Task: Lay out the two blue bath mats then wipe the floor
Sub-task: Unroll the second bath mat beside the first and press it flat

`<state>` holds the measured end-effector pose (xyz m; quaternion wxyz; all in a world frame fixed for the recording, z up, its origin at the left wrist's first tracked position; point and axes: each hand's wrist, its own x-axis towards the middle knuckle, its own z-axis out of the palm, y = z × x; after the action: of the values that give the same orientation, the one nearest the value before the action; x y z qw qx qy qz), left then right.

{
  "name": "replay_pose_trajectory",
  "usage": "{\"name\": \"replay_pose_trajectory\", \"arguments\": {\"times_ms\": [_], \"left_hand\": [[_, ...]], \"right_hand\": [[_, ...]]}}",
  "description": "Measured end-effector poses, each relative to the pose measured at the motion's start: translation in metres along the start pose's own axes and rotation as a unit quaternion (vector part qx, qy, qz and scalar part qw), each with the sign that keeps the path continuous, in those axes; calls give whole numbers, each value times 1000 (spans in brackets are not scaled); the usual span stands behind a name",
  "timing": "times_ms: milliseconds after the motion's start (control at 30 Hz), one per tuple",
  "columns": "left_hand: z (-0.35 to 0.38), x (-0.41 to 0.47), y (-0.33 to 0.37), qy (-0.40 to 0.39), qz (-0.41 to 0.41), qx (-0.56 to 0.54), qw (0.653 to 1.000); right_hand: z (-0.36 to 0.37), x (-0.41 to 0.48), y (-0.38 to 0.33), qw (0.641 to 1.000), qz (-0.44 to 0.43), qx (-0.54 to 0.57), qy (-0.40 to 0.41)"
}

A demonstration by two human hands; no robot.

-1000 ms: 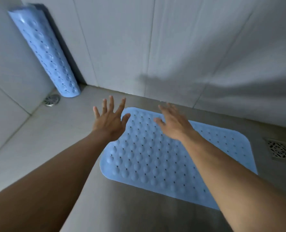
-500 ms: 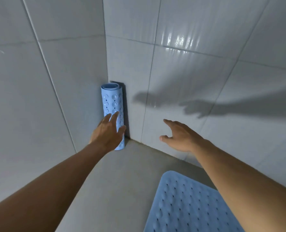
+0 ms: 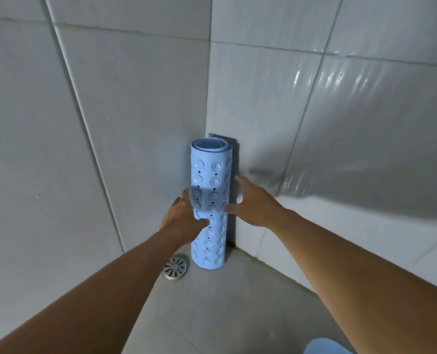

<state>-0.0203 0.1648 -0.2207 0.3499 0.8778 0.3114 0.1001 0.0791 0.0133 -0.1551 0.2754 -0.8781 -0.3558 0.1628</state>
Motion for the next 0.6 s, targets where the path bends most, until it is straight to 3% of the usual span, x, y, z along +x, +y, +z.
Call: {"name": "replay_pose_trajectory", "arguments": {"times_ms": [233, 467, 600], "left_hand": [[8, 40, 4, 9, -23, -103, 994], [-4, 28, -2, -86, -68, -234, 966], [-20, 6, 3, -180, -139, -322, 919]], "right_hand": [[30, 55, 11, 986, -23, 167, 9], [18, 50, 6, 961, 78, 261, -48], [8, 33, 8, 907, 149, 377, -115]]}}
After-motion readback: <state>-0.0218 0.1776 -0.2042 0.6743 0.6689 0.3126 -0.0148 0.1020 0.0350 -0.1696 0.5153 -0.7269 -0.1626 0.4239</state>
